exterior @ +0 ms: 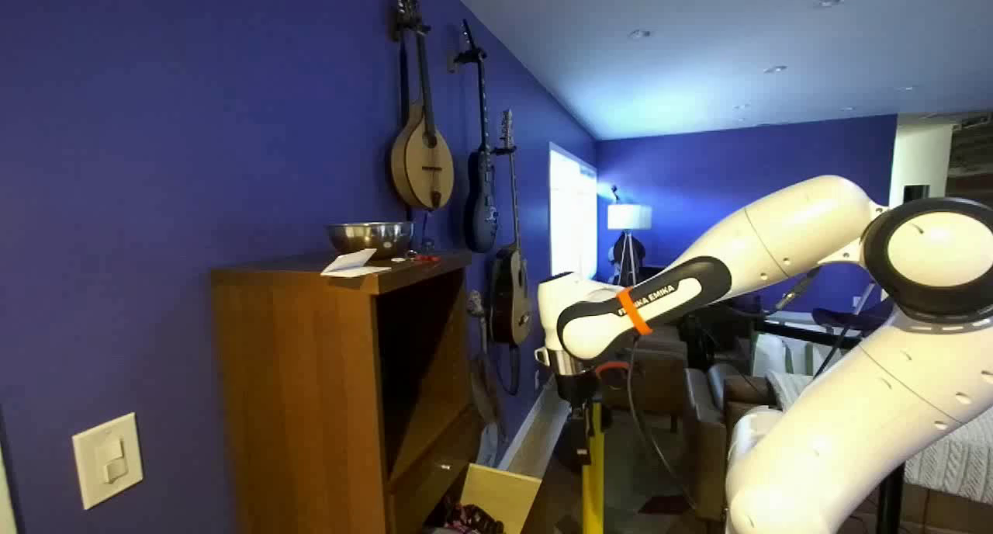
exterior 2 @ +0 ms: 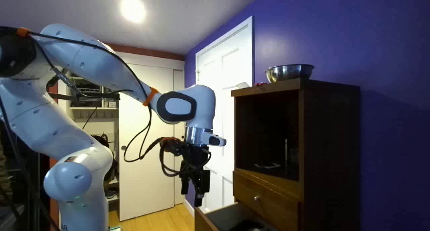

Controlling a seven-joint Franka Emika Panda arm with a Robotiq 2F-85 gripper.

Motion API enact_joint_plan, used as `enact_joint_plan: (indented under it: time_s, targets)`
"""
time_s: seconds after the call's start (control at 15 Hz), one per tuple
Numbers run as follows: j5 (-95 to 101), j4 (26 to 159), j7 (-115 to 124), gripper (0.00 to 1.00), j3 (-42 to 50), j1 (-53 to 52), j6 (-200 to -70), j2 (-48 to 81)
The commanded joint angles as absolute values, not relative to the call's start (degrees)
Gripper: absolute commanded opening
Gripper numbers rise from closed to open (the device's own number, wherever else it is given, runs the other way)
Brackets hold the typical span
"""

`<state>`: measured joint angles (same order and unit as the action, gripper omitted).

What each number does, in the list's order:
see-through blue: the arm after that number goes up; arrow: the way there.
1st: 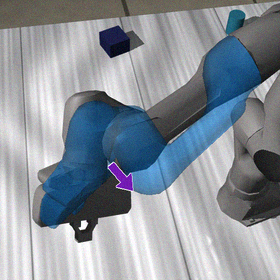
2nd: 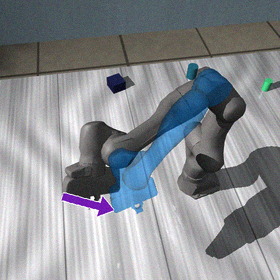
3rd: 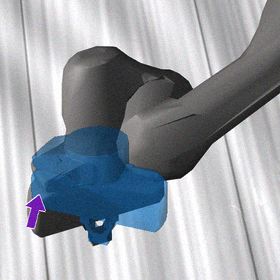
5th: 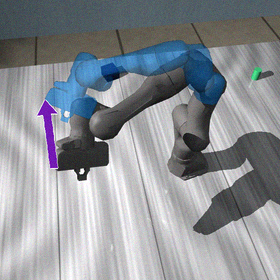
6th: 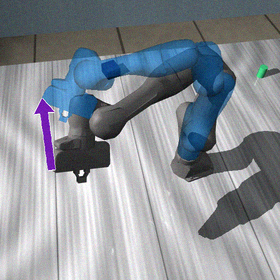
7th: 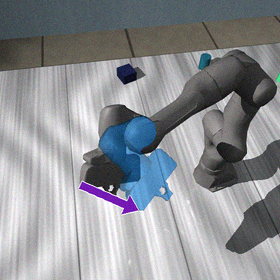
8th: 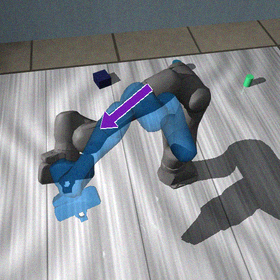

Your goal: Pick up the chain with pink straps from the open drawer and put it on the first brown shelf

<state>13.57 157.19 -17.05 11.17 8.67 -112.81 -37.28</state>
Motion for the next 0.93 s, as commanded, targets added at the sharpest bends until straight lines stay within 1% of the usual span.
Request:
enact_joint_plan:
  time_s: [0.0, 0.73, 0.87]
  targets:
    - [13.61, 157.12, -16.97, 1.00, 11.27, 8.52, -112.69, -37.30]
    - [13.61, 157.12, -16.97, 1.00, 11.27, 8.52, -112.69, -37.30]
    - [12.74, 155.36, -16.91, 1.00, 11.68, 7.67, -116.07, -34.08]
